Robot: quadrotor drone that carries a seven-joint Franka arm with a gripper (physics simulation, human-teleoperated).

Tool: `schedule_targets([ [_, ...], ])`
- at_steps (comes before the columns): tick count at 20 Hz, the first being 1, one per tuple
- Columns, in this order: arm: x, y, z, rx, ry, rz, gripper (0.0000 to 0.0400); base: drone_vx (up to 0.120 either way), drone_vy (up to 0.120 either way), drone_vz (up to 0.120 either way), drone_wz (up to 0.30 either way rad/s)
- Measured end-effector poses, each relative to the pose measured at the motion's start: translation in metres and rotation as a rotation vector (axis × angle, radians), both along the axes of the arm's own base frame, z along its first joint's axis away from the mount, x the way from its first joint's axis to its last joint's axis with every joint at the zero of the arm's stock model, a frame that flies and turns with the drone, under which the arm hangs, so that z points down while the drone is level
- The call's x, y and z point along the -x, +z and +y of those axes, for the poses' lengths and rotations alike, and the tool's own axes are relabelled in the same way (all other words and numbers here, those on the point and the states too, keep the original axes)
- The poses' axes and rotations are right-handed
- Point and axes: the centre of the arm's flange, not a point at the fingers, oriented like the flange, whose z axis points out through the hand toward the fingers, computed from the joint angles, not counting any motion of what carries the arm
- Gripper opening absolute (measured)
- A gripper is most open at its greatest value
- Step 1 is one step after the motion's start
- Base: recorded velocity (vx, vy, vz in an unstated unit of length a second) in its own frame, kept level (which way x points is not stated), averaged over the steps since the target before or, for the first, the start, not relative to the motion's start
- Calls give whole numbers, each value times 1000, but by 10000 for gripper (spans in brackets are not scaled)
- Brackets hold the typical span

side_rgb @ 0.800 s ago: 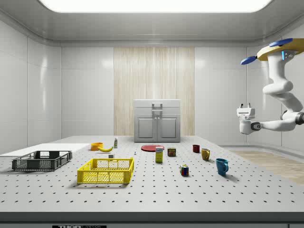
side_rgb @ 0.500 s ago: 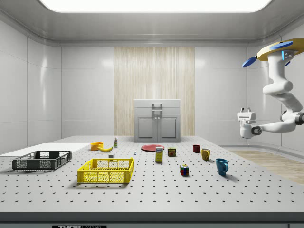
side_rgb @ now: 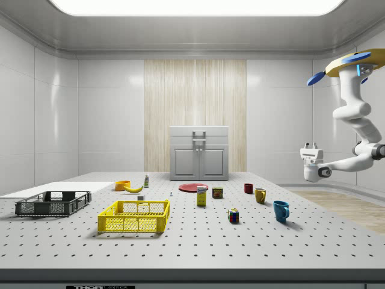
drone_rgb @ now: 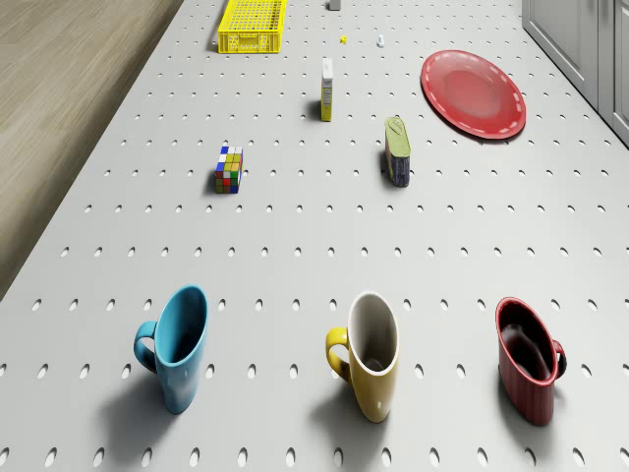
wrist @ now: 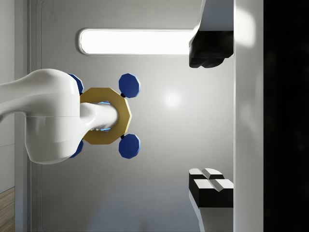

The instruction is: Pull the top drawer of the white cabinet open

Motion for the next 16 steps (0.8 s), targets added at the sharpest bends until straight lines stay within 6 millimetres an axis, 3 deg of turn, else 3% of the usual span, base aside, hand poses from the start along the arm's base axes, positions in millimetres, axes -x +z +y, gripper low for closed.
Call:
schedule_targets([
  [16,0,8,0,1,0,-12,305,0,0,0,0],
])
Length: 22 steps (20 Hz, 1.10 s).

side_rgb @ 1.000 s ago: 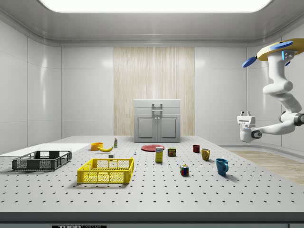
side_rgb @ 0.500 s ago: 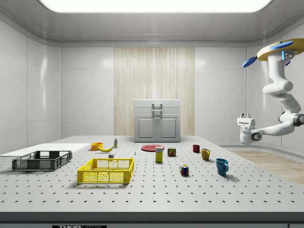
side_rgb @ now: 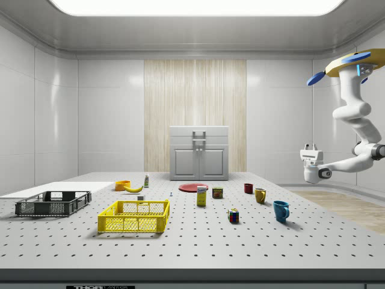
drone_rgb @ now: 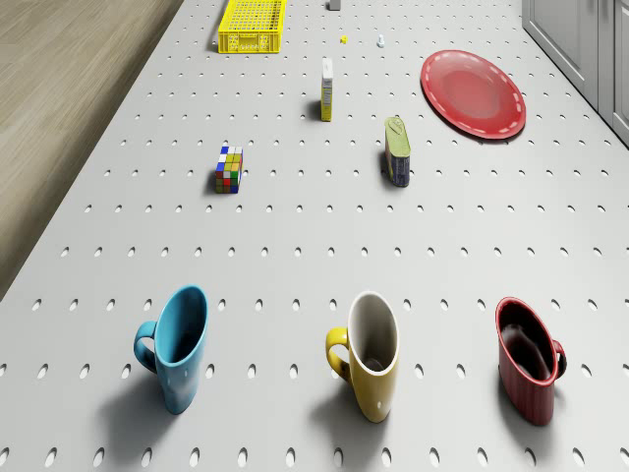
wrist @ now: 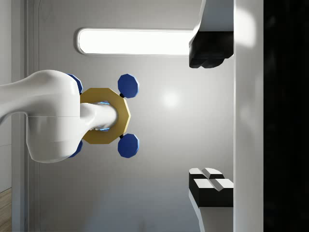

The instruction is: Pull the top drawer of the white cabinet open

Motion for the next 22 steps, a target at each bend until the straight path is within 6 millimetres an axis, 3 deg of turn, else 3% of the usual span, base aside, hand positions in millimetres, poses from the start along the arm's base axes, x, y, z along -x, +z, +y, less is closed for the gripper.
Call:
schedule_targets([
  [8,1,0,0,3,0,-6,305,0,0,0,0],
  [10,0,-4,-24,-254,1,-2,308,0,0,0,0],
  [14,-1,-35,-74,-844,11,9,312,90,-110,10,0],
  [18,-2,-65,-93,-1205,18,14,310,120,-120,120,0],
  [22,-2,-82,-98,-1391,21,16,307,120,-120,120,0],
])
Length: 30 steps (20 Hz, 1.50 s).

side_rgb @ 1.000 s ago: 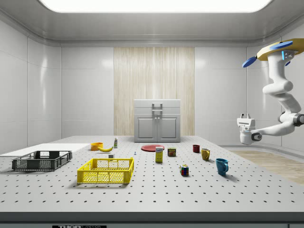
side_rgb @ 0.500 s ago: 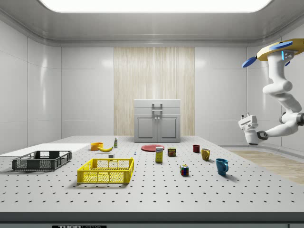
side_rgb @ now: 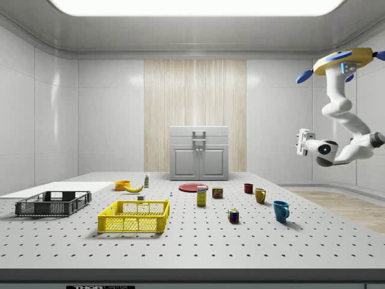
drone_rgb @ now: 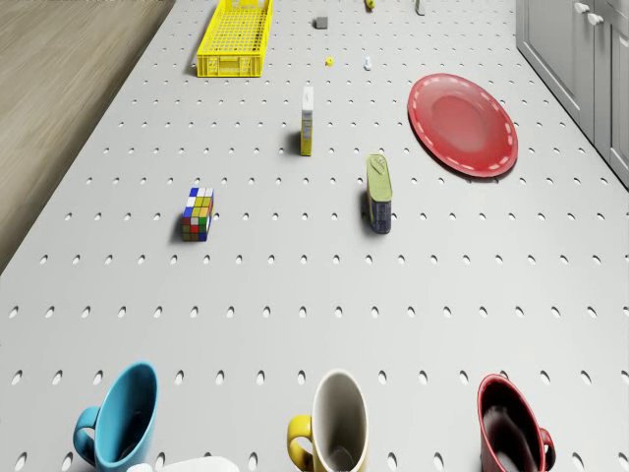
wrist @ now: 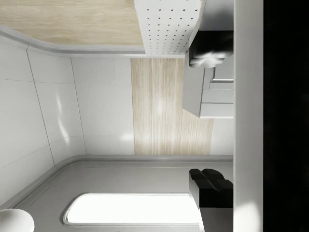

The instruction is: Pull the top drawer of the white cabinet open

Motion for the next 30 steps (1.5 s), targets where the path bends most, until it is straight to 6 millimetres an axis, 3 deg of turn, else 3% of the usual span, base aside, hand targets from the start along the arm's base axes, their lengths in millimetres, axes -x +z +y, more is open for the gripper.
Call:
schedule_targets([
  [13,0,-16,-2,-162,3,2,305,120,-120,120,0],
  [30,-1,-18,-2,-178,3,3,305,120,-120,2,0],
])
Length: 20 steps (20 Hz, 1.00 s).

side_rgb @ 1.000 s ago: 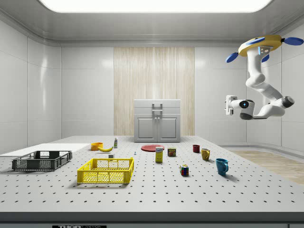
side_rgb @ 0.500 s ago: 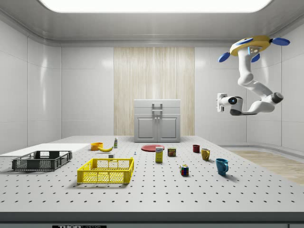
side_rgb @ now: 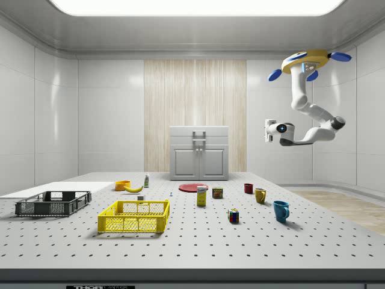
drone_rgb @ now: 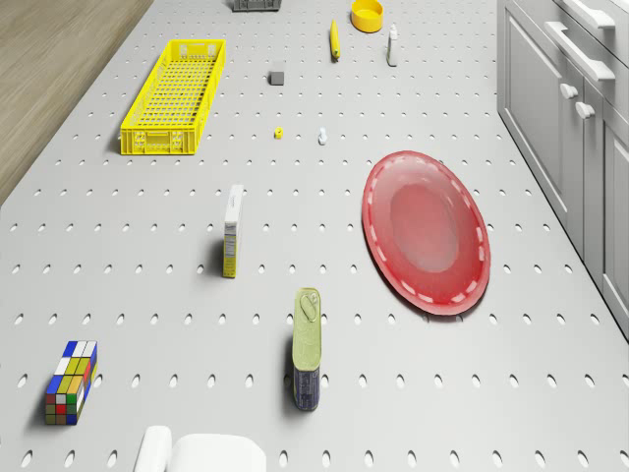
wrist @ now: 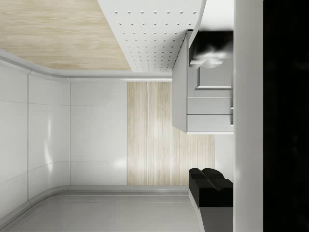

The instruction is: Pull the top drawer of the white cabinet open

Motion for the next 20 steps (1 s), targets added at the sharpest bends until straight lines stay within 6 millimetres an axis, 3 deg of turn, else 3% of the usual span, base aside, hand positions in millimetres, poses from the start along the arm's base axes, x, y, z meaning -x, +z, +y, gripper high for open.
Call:
schedule_targets([
  [20,0,0,0,-1,0,0,305,120,-120,0,0],
])
